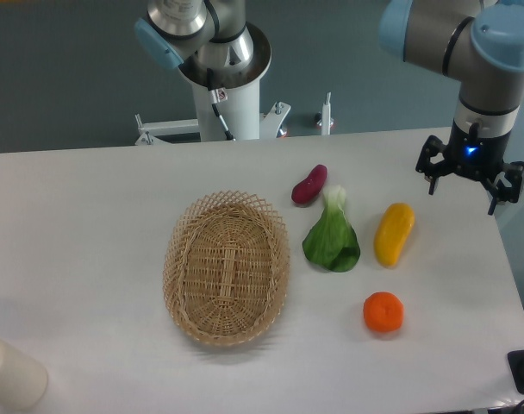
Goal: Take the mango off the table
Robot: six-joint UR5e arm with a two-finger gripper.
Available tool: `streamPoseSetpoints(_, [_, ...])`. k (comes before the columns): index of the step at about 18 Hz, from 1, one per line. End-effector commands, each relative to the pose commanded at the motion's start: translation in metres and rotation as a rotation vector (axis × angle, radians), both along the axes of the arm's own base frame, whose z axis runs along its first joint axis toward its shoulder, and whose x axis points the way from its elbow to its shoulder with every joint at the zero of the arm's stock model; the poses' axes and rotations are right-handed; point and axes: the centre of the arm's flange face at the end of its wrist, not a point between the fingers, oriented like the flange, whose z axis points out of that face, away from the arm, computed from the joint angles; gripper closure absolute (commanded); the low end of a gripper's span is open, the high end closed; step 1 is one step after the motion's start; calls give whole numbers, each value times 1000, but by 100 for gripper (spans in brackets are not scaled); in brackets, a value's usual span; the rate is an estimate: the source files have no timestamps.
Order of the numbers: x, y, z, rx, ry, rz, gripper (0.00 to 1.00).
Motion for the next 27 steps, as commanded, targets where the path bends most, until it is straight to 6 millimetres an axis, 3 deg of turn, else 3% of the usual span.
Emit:
streamPoseSetpoints(6, [2, -1, -11, -5, -20, 9, 0])
streamPoseSetpoints(13, [0, -24, -25, -15, -43, 28, 0])
streamPoseSetpoints(16, [-10, -44, -63, -3, -35, 63, 0])
streamPoseSetpoints(19, [2, -65, -106, 54, -37, 36, 0])
streamPoseSetpoints(21, [5, -62, -112, 52, -53, 48, 0])
streamPoseSetpoints(24, [24, -60, -144, 39, -122, 45, 0])
streamPoseSetpoints(27, [32, -51, -157, 22, -142, 26, 0])
